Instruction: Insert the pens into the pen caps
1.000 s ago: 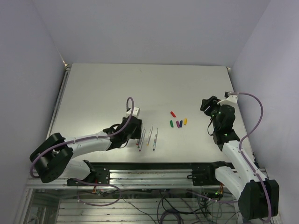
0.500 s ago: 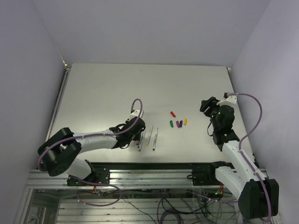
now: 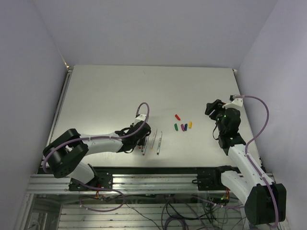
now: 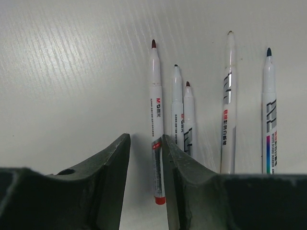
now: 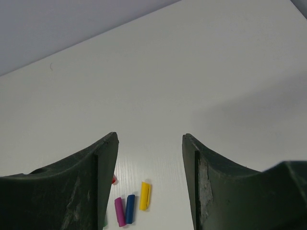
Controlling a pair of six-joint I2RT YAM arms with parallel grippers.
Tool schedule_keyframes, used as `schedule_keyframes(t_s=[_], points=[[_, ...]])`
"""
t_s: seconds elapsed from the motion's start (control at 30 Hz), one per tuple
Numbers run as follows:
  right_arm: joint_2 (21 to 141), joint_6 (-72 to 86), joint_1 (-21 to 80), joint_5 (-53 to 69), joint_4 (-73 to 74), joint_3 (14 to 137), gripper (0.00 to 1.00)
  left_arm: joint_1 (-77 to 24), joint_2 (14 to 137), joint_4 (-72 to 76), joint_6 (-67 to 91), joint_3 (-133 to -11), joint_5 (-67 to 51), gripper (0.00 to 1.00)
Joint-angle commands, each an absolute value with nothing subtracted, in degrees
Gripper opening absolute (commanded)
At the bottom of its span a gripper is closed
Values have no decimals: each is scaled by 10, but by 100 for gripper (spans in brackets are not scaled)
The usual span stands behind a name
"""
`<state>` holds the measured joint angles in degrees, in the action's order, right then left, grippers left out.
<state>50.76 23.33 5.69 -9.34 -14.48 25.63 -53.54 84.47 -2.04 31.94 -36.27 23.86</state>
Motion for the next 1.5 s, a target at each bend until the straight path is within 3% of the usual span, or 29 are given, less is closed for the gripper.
schedule_keyframes(t_s=[0.0, 0.57, 1.47], points=[[509, 232, 56, -88, -145, 250, 56, -540, 852, -15, 321, -382, 241, 44], [501, 233, 56, -87, -139, 252, 57, -542, 901, -171, 347, -438, 274, 45], [497, 234, 56, -86, -130, 251, 58, -527, 944, -185, 357, -436, 237, 44]])
